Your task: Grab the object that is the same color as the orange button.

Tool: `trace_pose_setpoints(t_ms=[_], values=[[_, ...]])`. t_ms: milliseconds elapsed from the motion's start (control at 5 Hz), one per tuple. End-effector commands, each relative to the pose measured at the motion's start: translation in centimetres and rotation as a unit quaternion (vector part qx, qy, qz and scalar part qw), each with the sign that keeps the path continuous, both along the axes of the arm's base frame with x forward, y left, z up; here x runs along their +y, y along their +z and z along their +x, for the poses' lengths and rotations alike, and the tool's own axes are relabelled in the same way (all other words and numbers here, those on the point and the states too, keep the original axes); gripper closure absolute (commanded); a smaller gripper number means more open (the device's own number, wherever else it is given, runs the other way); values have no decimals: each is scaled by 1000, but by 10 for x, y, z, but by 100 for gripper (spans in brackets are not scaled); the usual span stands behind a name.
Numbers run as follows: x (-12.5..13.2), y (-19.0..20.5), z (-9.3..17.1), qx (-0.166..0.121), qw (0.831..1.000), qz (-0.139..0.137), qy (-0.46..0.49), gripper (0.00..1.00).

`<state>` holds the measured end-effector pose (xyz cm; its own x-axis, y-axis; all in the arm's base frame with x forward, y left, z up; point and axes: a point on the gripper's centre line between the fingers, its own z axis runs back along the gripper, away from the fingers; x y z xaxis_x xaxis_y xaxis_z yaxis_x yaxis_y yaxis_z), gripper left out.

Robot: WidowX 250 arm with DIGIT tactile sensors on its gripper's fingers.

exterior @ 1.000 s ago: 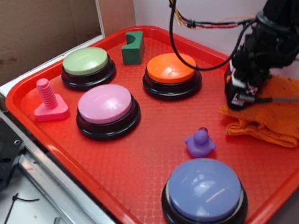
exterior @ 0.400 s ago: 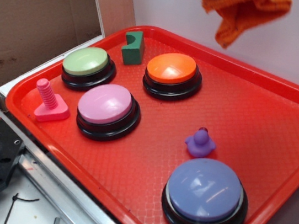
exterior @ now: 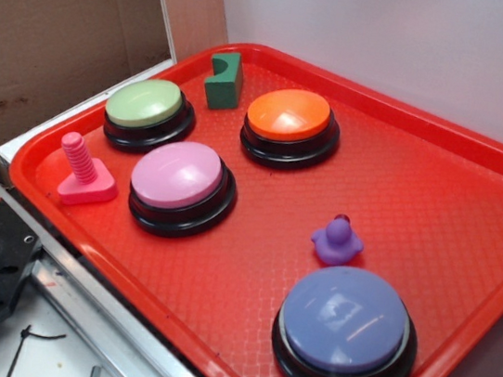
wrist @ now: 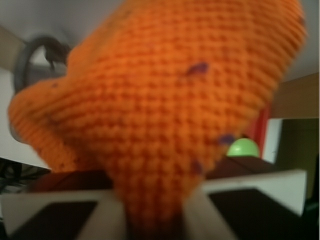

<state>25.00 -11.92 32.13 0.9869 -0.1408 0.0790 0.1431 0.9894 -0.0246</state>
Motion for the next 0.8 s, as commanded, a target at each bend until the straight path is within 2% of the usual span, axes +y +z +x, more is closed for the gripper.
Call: trace_pose_setpoints(t_ms=[0, 600], values=[[-16, 6, -10, -17, 1000, 19, 2, 100], [-23, -13, -1, -5, 999, 52, 11, 100]])
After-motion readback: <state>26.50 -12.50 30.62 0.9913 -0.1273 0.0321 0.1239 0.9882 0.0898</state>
